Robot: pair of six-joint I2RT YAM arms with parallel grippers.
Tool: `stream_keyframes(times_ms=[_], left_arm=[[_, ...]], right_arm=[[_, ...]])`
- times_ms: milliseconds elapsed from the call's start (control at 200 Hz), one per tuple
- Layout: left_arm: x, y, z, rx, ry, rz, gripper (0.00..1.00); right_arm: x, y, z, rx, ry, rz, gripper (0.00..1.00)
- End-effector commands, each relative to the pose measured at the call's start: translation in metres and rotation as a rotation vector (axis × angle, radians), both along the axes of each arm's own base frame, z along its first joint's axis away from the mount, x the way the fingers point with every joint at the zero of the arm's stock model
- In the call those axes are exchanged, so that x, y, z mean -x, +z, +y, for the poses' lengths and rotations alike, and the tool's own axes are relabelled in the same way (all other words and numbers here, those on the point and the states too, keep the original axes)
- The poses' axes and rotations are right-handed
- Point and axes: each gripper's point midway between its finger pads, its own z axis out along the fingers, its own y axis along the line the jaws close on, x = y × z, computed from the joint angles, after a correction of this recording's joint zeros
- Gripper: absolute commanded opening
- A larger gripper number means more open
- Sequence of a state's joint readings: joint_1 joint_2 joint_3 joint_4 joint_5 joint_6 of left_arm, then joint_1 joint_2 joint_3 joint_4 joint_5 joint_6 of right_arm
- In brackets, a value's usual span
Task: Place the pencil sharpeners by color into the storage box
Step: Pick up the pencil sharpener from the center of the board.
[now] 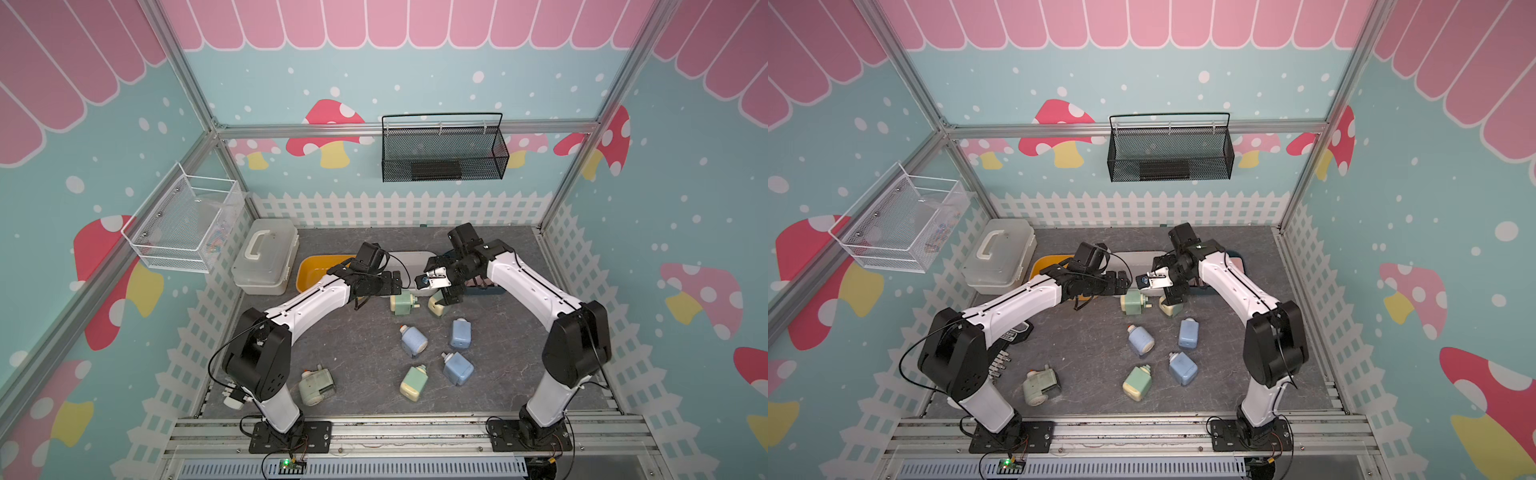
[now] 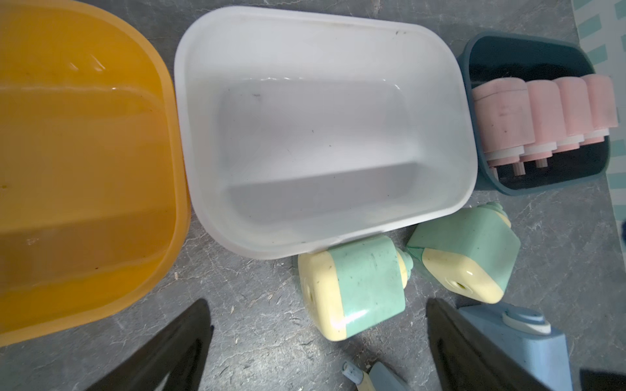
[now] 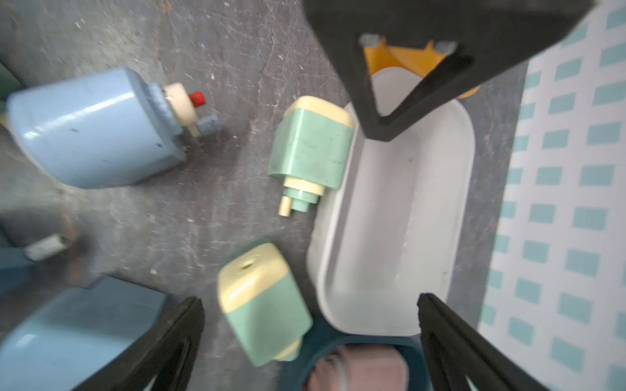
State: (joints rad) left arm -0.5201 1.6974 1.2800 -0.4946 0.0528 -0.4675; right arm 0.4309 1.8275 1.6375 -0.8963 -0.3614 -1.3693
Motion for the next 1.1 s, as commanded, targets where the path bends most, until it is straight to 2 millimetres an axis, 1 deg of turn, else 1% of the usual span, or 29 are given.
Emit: stream_keyframes(times_ms=[0,150,190,275,385,480,530,595,640,720,755,896,1001,1096], left_arm=[[0.0,0.008,0.007,-0.008,0.023,-0.033,0.99],[0.0,0.006,0.011,-0.003,0.055,-0.024,0.99],[0.0,0.005,0.014,-0.006,0.065,-0.023,0.99],[0.001,0.005,0.019,-0.011,0.079,-0.024,0.99],[0.003,0.005,0.028,-0.019,0.104,-0.027,0.99],[0.006,0.004,0.035,-0.02,0.125,-0.026,0.99],[0.007,0.005,0.038,-0.021,0.135,-0.029,0.99],[0.008,0.005,0.04,-0.023,0.138,-0.028,0.99],[0.009,0.004,0.041,-0.025,0.139,-0.026,0.99],[0.01,0.003,0.043,-0.031,0.143,-0.028,0.99],[0.011,0.003,0.045,-0.033,0.147,-0.028,0.99],[0.012,0.003,0.051,-0.036,0.161,-0.03,0.99],[0.012,0.002,0.052,-0.037,0.165,-0.028,0.99],[0.011,0.001,0.052,-0.036,0.166,-0.025,0.99]], right_arm=[[0.025,-0.028,-0.024,0.189,0.241,0.121,0.99],[0.014,-0.021,-0.02,0.204,0.301,0.115,0.99],[0.013,-0.023,-0.021,0.212,0.311,0.112,0.99],[0.012,-0.036,-0.026,0.249,0.322,0.125,0.99],[0.017,-0.055,-0.034,0.297,0.326,0.162,0.97],[0.008,-0.074,-0.042,0.354,0.291,0.147,0.95],[0.002,-0.08,-0.046,0.379,0.263,0.146,0.94],[-0.003,-0.083,-0.046,0.381,0.225,0.15,0.92],[-0.004,-0.085,-0.046,0.376,0.22,0.157,0.91],[-0.003,-0.09,-0.045,0.372,0.224,0.16,0.85],[-0.002,-0.092,-0.044,0.369,0.23,0.162,0.87],[0.005,-0.103,-0.047,0.375,0.239,0.189,0.86],[0.009,-0.105,-0.049,0.38,0.243,0.196,0.84],[0.006,-0.098,-0.048,0.371,0.24,0.173,0.85]])
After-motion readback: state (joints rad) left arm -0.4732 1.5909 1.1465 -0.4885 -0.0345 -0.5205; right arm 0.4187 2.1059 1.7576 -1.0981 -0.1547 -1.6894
